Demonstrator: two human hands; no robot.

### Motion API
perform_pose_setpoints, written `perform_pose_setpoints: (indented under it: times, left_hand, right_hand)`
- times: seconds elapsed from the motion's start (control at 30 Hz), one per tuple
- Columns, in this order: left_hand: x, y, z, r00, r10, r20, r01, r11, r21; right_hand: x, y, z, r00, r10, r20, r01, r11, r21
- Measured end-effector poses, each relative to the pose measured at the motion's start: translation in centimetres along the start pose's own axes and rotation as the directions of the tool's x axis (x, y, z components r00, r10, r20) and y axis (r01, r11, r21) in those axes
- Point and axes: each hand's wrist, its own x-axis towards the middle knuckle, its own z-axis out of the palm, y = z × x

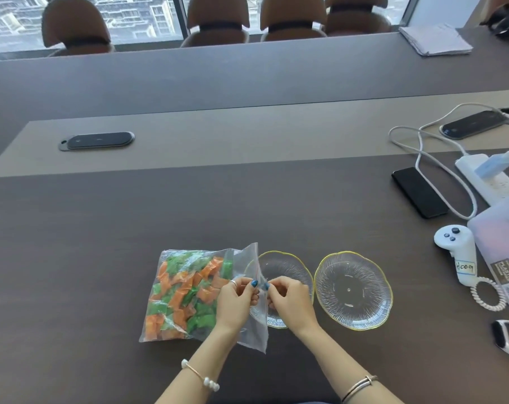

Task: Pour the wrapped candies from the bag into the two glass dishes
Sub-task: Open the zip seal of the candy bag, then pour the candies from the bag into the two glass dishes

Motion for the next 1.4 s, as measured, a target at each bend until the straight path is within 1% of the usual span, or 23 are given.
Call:
perform_pose_setpoints:
  times: [0.07, 0.13, 0.2, 0.27, 0.33, 0.37, 0.43, 0.5, 0.57, 0.63, 0.7, 0.73, 0.77, 0.8, 0.87, 0.93, 1.0, 1.07, 1.13, 1.2, 1.23, 1.33, 1.4]
  left_hand:
    - [-0.1, 1.4, -1.7, 0.994, 0.005, -0.111, -0.009, 0.999, -0.035]
    - [-0.4, 3.1, -4.6, 0.984, 0.027, -0.178, -0.03, 0.999, -0.015]
    - [-1.4, 4.6, -6.6, 0.984, 0.118, -0.134, -0.105, 0.989, 0.104]
    - [-2.5, 5.3, -6.6, 0.975, 0.189, -0.113, -0.164, 0.966, 0.2]
    - [-3.2, 5.2, -5.2, 0.968, 0.214, -0.129, -0.179, 0.954, 0.24]
    - [-3.2, 4.9, -4.4, 0.967, 0.217, -0.135, -0.179, 0.952, 0.248]
    - [-3.2, 4.2, -3.2, 0.969, 0.188, -0.162, -0.149, 0.963, 0.225]
    - [-3.3, 4.3, -2.9, 0.97, 0.142, -0.195, -0.118, 0.984, 0.131]
    - [-3.2, 4.8, -3.5, 0.965, 0.143, -0.219, -0.144, 0.989, 0.009]
    - [-2.6, 5.1, -4.8, 0.977, 0.157, -0.146, -0.165, 0.985, -0.046]
    - [-2.2, 5.3, -5.8, 0.992, 0.127, 0.026, -0.126, 0.991, -0.037]
    - [-2.1, 5.2, -6.2, 0.991, 0.095, 0.096, -0.094, 0.996, -0.009]
    - [-2.0, 5.1, -6.6, 0.99, 0.072, 0.122, -0.077, 0.997, 0.031]
    - [-1.7, 4.8, -7.1, 0.992, 0.068, 0.107, -0.076, 0.994, 0.076]
    - [-0.5, 3.8, -8.6, 0.992, 0.123, -0.006, -0.12, 0.974, 0.19]
    - [1.3, 2.4, -10.7, 0.977, 0.158, -0.142, -0.095, 0.924, 0.371]
    - [2.8, 0.6, -12.7, 0.968, 0.079, -0.238, 0.062, 0.845, 0.531]
    - [3.6, -0.6, -14.2, 0.963, -0.035, -0.268, 0.189, 0.795, 0.577]
    - [4.2, -1.3, -14.8, 0.976, -0.086, -0.199, 0.186, 0.804, 0.565]
    - [4.6, -1.4, -14.5, 0.991, -0.108, -0.082, 0.135, 0.824, 0.55]
    - [4.8, -1.2, -14.3, 0.991, -0.122, -0.058, 0.134, 0.84, 0.525]
    - [5.7, -0.7, -14.2, 0.987, -0.152, -0.057, 0.163, 0.935, 0.316]
    - [5.7, 0.0, -14.4, 0.996, -0.086, -0.019, 0.088, 0.977, 0.194]
  right_hand:
    - [0.4, 0.8, -1.3, 0.991, 0.094, -0.099, -0.086, 0.992, 0.089]
    - [0.7, 1.5, -2.6, 0.977, 0.159, -0.142, -0.144, 0.983, 0.11]
    - [0.5, 1.1, -2.7, 0.978, 0.18, -0.108, -0.167, 0.979, 0.121]
    - [0.0, -0.3, -1.9, 0.98, 0.19, -0.059, -0.175, 0.965, 0.196]
    - [-0.8, -1.7, -1.0, 0.974, 0.217, 0.059, -0.225, 0.936, 0.271]
    - [-1.2, -2.0, -0.5, 0.964, 0.229, 0.131, -0.257, 0.929, 0.267]
    - [-2.2, -2.1, -0.1, 0.945, 0.251, 0.209, -0.293, 0.934, 0.205]
    - [-2.8, -1.6, -0.2, 0.953, 0.259, 0.158, -0.286, 0.942, 0.177]
    - [-2.7, -0.4, -0.9, 0.957, 0.284, 0.058, -0.29, 0.942, 0.17]
    - [-2.4, 0.7, -1.9, 0.947, 0.321, -0.001, -0.318, 0.937, 0.145]
    - [-2.2, 1.0, -2.4, 0.943, 0.332, -0.015, -0.329, 0.939, 0.096]
    - [-2.2, 0.8, -2.4, 0.946, 0.322, -0.021, -0.321, 0.946, 0.055]
    - [-2.3, 0.7, -2.2, 0.955, 0.294, -0.05, -0.294, 0.956, -0.002]
    - [-2.3, 0.5, -1.9, 0.964, 0.242, -0.111, -0.249, 0.967, -0.054]
    - [-2.6, -0.5, -1.2, 0.959, 0.078, -0.274, -0.107, 0.99, -0.091]
    - [-3.1, -1.9, -0.2, 0.932, -0.048, -0.359, 0.027, 0.998, -0.065]
    - [-3.5, -3.6, 0.9, 0.959, -0.058, -0.276, 0.054, 0.998, -0.022]
    - [-3.5, -4.7, 2.1, 0.989, 0.005, -0.149, -0.008, 1.0, -0.019]
    - [-3.3, -5.5, 3.1, 0.989, 0.02, -0.145, -0.027, 0.999, -0.045]
    - [-3.2, -6.1, 3.6, 0.98, -0.021, -0.197, 0.01, 0.998, -0.056]
    - [-3.1, -6.4, 3.7, 0.975, -0.041, -0.217, 0.027, 0.997, -0.066]
    - [-2.8, -6.6, 3.0, 0.965, -0.054, -0.256, 0.035, 0.996, -0.078]
    - [-2.3, -6.4, 1.9, 0.955, -0.052, -0.293, 0.037, 0.998, -0.058]
